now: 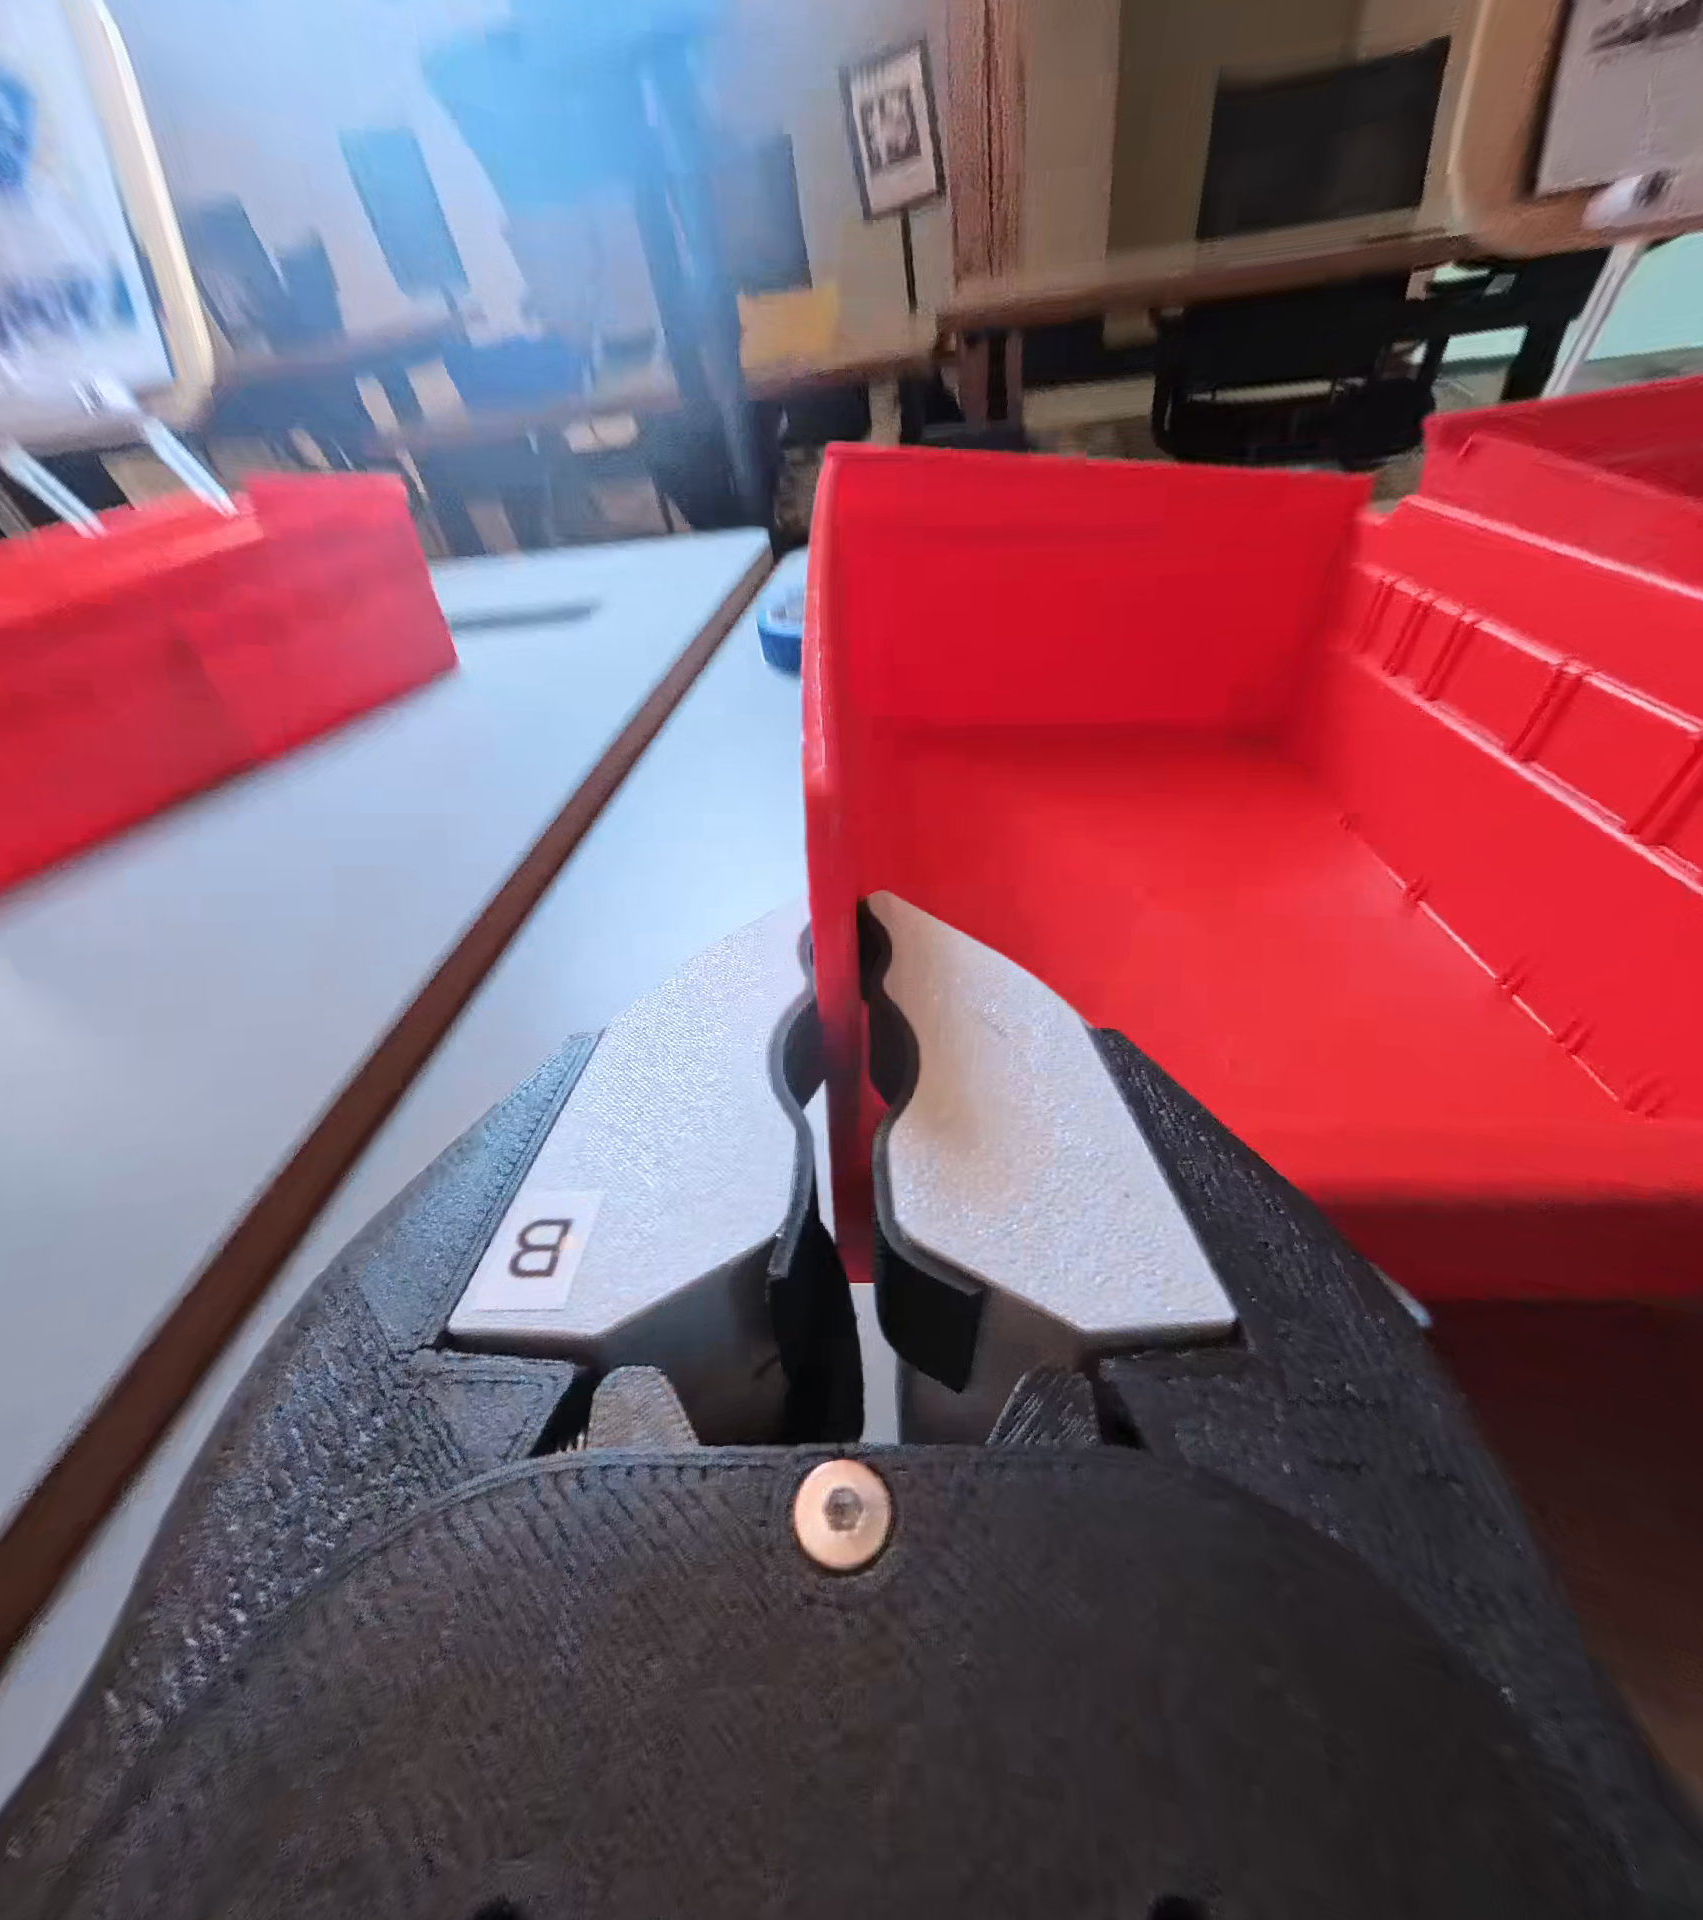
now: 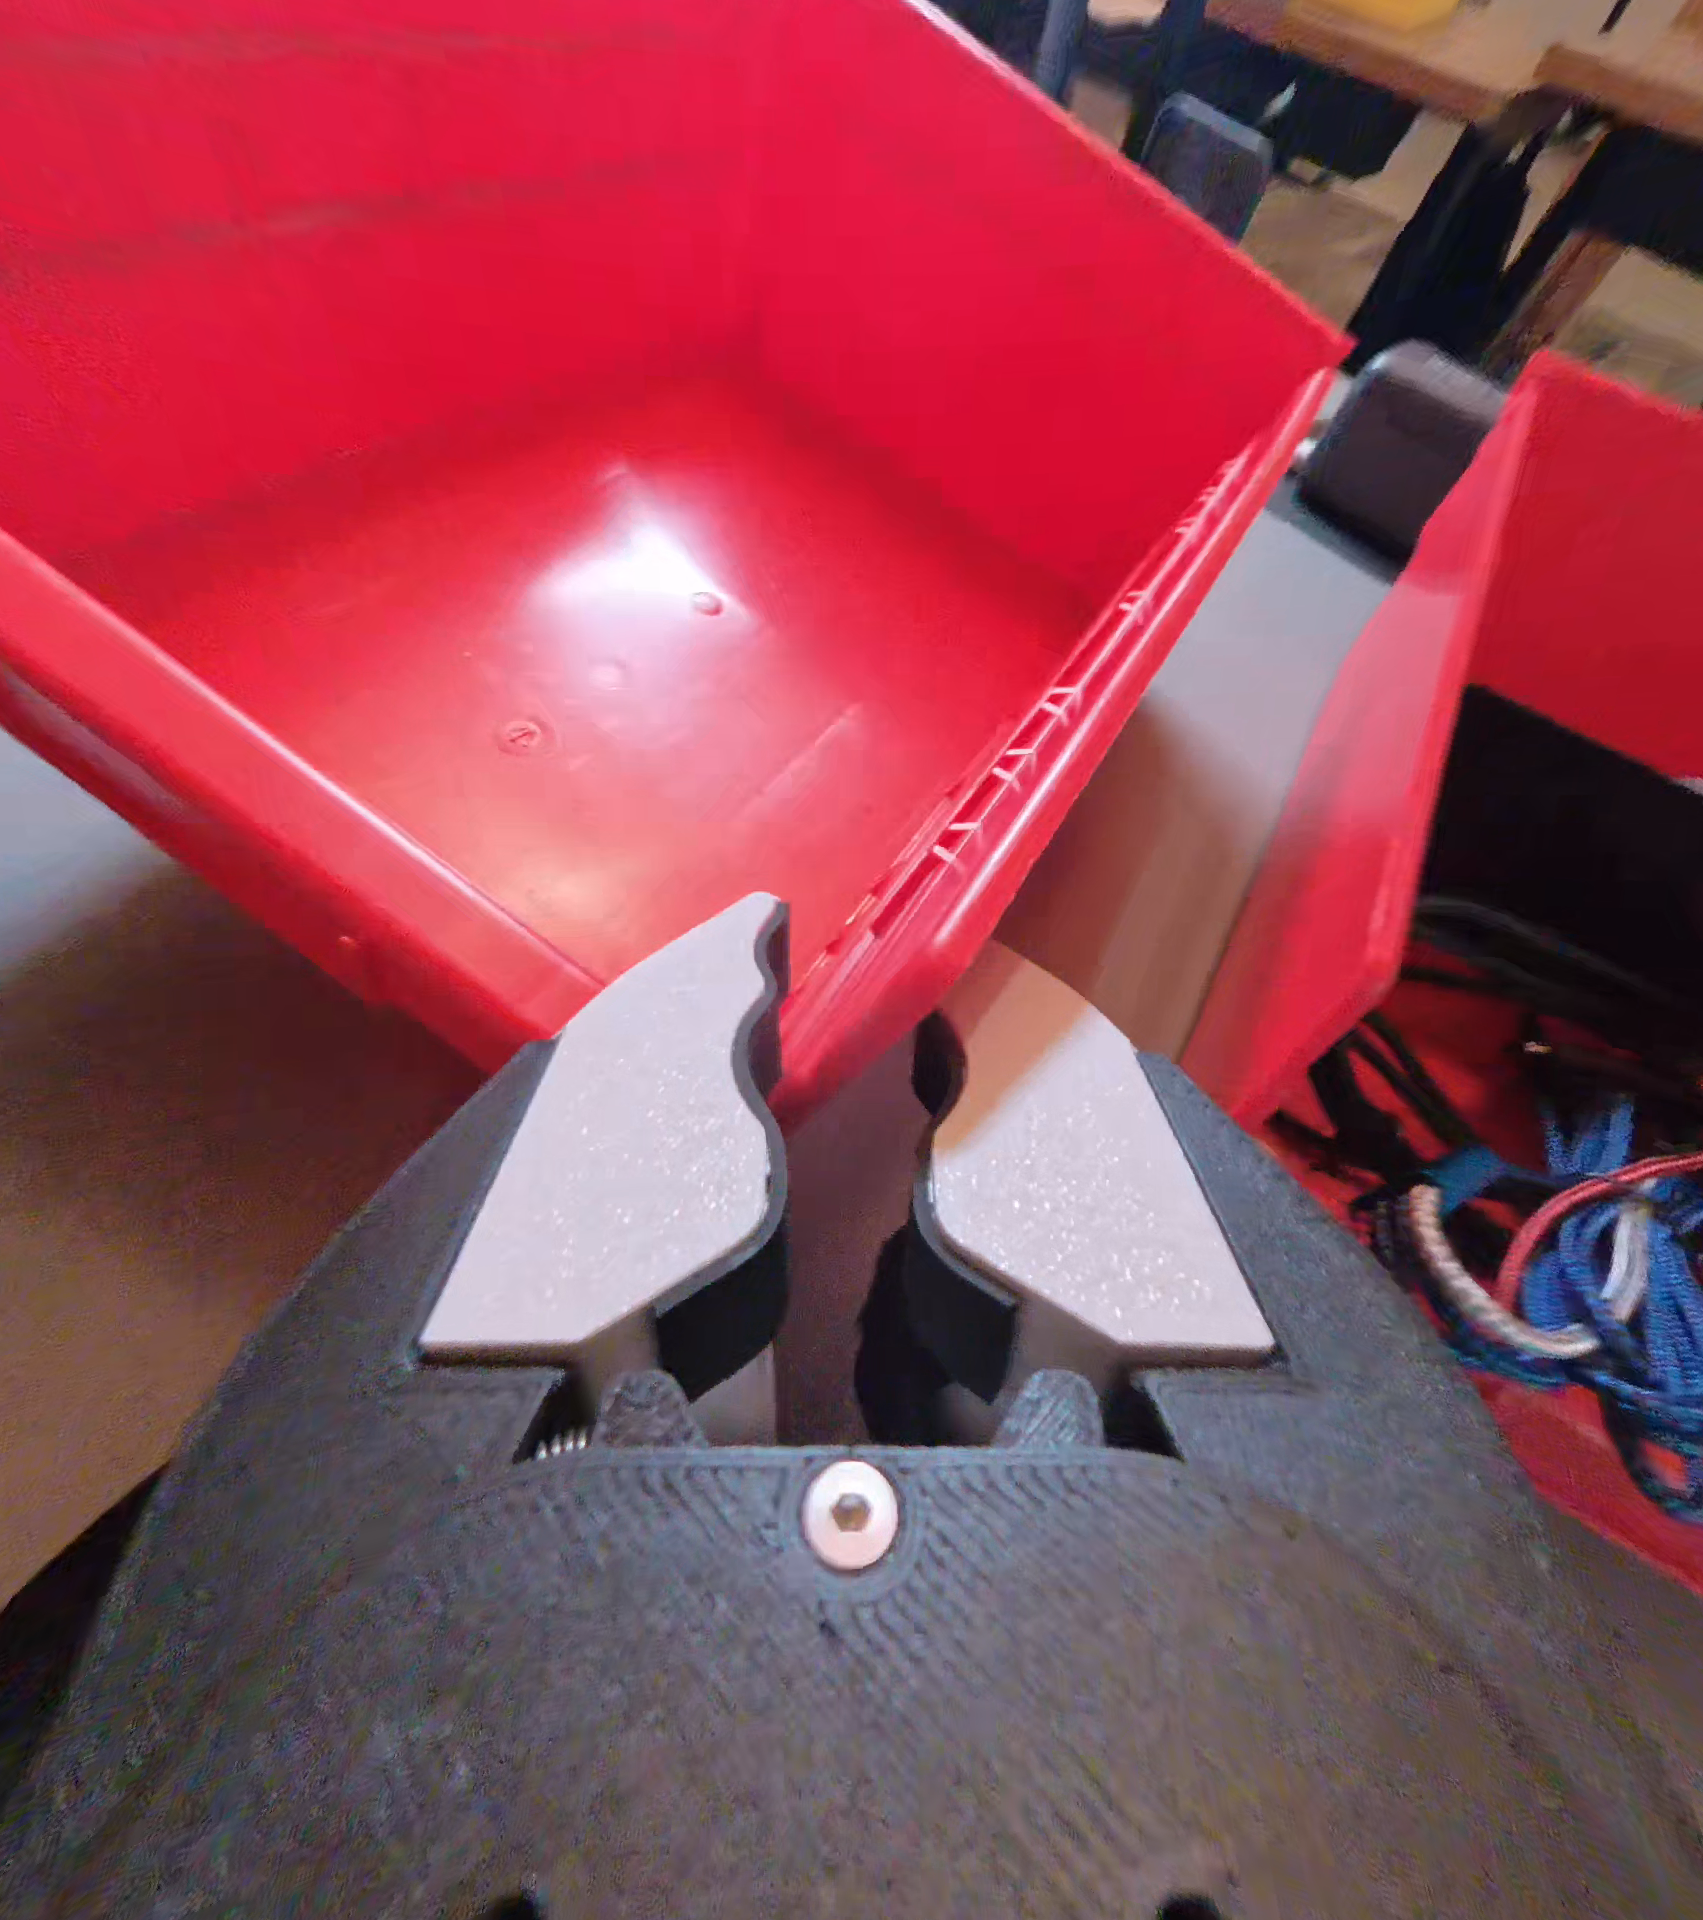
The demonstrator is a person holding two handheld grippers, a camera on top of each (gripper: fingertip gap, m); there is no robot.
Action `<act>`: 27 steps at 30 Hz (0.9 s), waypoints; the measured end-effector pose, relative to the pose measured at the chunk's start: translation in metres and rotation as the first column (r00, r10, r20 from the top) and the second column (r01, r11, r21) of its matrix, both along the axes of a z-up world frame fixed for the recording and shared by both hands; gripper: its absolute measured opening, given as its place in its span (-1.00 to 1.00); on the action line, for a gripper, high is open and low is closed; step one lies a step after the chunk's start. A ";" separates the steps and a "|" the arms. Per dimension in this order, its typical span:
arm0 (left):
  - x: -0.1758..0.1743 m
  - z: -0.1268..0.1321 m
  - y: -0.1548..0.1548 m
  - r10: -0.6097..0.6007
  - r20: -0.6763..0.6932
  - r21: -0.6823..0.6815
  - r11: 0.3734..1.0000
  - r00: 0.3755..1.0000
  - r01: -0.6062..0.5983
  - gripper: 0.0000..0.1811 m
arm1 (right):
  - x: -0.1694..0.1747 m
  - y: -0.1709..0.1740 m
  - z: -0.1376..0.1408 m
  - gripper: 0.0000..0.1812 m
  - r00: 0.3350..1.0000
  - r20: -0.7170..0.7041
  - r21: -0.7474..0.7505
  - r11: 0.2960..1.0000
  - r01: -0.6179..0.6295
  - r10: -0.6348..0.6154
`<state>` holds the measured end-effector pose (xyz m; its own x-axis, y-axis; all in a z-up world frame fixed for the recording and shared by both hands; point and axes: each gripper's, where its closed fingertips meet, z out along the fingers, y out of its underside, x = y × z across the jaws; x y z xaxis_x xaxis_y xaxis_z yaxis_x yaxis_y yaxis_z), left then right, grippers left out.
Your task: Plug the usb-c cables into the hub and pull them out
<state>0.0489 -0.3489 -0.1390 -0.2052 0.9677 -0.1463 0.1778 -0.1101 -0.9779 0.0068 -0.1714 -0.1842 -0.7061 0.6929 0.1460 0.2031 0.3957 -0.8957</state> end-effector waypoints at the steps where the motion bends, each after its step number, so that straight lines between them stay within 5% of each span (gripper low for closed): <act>1: 0.002 0.013 0.005 0.013 -0.013 -0.059 0.998 1.000 -0.013 -0.96 | -0.005 0.004 0.009 -0.80 0.998 -0.056 -0.014 1.000 0.010 -0.011; 9: 0.019 0.118 0.075 -0.003 -0.343 -0.204 0.976 0.939 -0.071 -0.96 | -0.015 0.070 0.122 -0.88 0.914 -0.370 -0.248 0.966 0.076 -0.167; 15: 0.009 0.170 0.163 -0.159 -0.489 -0.209 0.976 0.858 0.062 -0.94 | -0.014 0.165 0.170 -0.90 0.815 -0.466 -0.338 0.920 0.196 -0.345; 21: -0.033 0.183 0.284 -0.379 -0.528 -0.180 0.925 0.760 0.336 -0.91 | -0.021 0.295 0.182 -0.91 0.703 -0.479 -0.338 0.849 0.406 -0.527; 27: -0.073 0.154 0.396 -0.535 -0.467 -0.124 0.828 0.704 0.547 -0.88 | -0.028 0.405 0.148 -0.92 0.656 -0.397 -0.282 0.766 0.578 -0.642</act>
<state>-0.0239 0.0474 0.0151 0.3183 0.9356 -0.1526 -0.3779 -0.0224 -0.9256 -0.0209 0.2339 -0.0360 0.0079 0.9771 0.2126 -0.0720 0.2126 -0.9745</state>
